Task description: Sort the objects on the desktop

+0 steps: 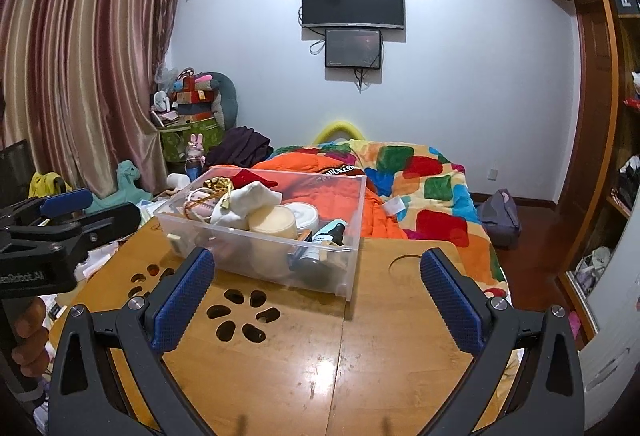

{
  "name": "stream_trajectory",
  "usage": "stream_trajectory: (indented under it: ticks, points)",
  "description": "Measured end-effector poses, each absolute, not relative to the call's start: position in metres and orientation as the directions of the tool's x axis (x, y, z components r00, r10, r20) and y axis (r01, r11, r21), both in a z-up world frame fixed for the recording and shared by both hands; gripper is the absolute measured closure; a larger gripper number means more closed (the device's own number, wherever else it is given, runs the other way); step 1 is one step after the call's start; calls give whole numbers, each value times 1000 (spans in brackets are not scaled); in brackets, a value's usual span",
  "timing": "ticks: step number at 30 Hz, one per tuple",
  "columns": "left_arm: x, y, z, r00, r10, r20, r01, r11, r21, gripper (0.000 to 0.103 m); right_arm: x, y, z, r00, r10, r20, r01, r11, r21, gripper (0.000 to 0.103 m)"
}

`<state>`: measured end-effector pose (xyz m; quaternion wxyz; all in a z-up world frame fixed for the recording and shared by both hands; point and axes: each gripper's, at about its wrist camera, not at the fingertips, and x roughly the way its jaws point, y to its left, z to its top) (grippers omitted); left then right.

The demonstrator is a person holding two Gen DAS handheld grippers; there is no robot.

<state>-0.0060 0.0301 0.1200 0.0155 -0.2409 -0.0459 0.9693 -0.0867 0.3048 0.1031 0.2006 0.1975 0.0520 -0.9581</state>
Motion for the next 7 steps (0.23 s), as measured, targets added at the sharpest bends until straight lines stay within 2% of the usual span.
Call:
stream_trajectory:
  ticks: [7]
  points:
    - [3,26,121,-887,82,-454,-17,-989,-146,2,-80,305,101,-841,-362,-402,406,-913,-28,1]
